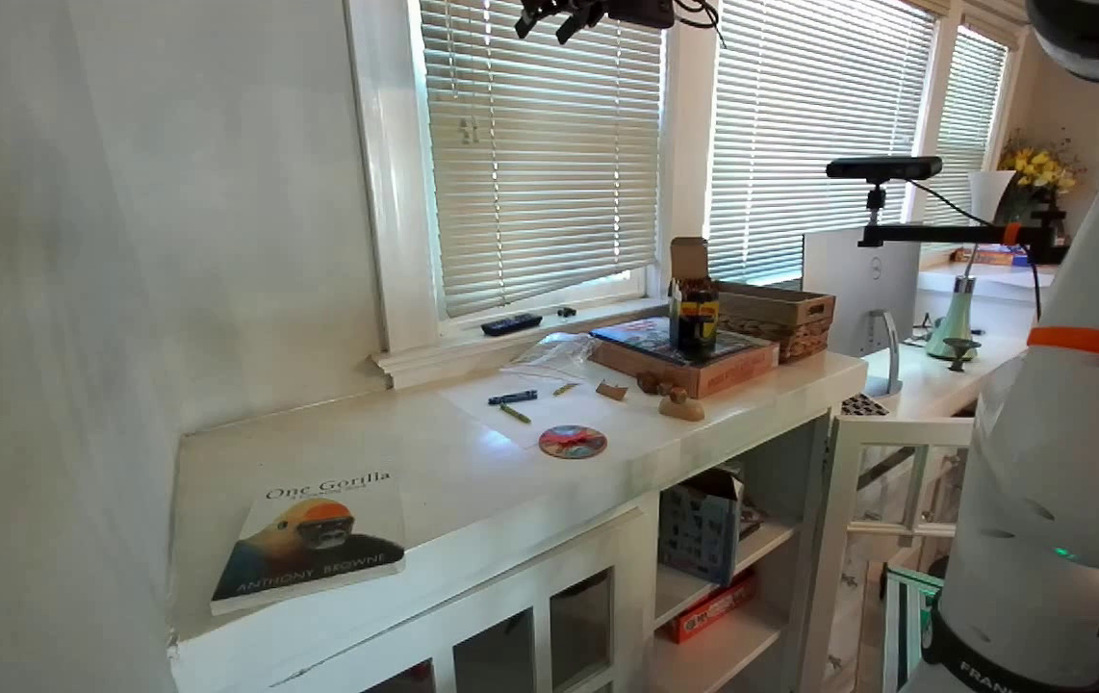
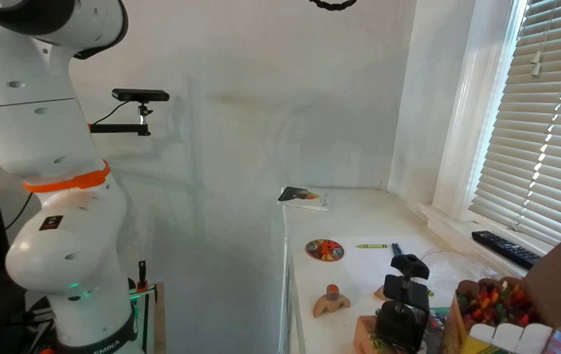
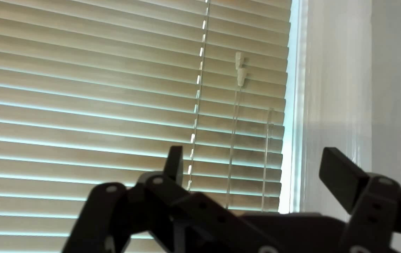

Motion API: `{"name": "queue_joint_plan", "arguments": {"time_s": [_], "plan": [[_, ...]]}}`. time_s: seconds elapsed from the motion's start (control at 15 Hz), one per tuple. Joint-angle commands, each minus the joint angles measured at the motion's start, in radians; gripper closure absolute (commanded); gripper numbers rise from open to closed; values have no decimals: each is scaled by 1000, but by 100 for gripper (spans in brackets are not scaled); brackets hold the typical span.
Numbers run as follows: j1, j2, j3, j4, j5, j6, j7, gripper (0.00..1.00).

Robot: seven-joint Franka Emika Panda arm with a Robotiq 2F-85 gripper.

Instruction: Open the kittens

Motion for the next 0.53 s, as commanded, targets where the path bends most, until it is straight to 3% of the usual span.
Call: {"name": "queue_joint_plan", "arguments": {"time_s": [0.0,0.47], "plan": [[-13,5,10,9,7,-5,-4,0],[-22,37,14,36,-16,2,8,0]]}}
